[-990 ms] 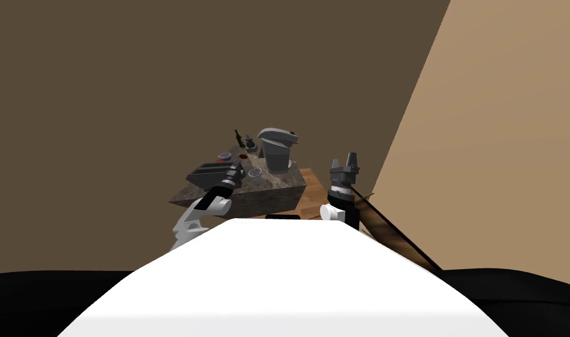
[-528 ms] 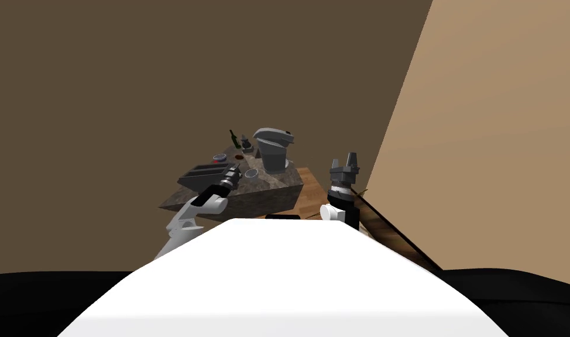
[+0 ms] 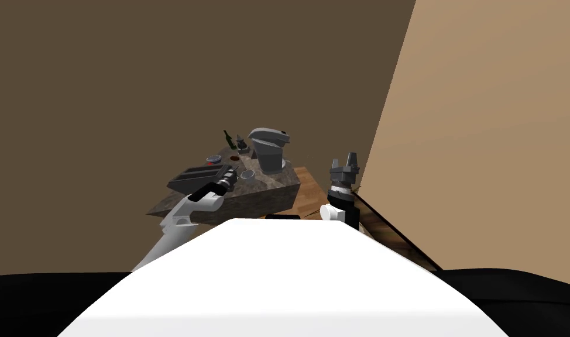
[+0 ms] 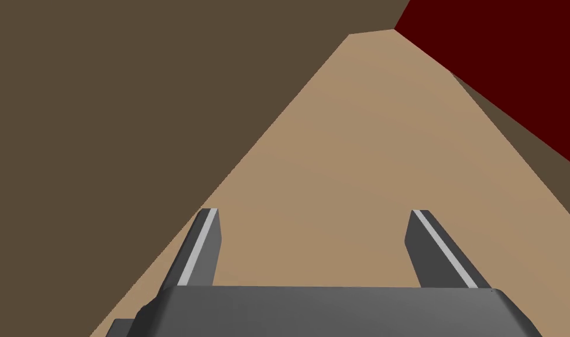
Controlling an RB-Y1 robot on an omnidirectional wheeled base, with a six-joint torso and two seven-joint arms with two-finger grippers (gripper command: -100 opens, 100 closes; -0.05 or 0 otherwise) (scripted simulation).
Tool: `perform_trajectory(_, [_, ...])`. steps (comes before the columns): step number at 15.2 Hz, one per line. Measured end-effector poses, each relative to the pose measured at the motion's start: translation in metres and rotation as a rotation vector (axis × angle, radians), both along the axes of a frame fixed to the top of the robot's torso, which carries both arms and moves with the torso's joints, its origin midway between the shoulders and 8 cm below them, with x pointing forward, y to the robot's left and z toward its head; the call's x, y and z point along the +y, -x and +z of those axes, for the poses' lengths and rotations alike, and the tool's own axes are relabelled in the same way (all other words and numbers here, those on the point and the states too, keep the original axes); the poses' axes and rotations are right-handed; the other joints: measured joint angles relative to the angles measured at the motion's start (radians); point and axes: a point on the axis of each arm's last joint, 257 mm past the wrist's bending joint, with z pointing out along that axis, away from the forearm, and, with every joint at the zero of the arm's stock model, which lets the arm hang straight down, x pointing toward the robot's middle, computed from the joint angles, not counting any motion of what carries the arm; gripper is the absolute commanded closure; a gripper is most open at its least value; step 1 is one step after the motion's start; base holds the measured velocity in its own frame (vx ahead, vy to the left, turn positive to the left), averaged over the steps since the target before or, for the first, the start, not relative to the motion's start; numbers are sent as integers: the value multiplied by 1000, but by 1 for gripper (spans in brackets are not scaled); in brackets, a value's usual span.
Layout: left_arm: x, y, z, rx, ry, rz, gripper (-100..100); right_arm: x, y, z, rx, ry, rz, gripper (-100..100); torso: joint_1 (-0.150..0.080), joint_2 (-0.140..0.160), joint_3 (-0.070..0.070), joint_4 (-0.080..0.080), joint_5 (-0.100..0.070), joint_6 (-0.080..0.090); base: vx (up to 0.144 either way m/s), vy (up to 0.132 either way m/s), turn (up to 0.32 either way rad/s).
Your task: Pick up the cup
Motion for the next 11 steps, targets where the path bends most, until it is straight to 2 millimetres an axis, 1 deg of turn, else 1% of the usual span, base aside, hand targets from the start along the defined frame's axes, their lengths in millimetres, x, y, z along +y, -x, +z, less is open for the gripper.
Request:
perform_trajectory(3, [15, 2, -14, 62, 1, 18, -100, 0, 0, 0, 0, 0, 0, 0, 0, 0, 0, 0, 0, 0, 0, -17, -93])
perform_trajectory(5, [19, 4, -19, 93, 2, 27, -100, 0, 0, 0, 0, 0, 0, 0, 0, 0, 0, 0, 0, -1, 0, -10, -38])
perform_trajectory(9, [37, 11, -31, 174, 6, 51, -100, 0, 0, 0, 0, 0, 0, 0, 0, 0, 0, 0, 0, 0, 2, -17, -118])
perform_trajectory(11, [45, 14, -38, 215, 9, 63, -100, 0, 0, 0, 0, 0, 0, 0, 0, 0, 0, 0, 0, -1, 1, -10, -14])
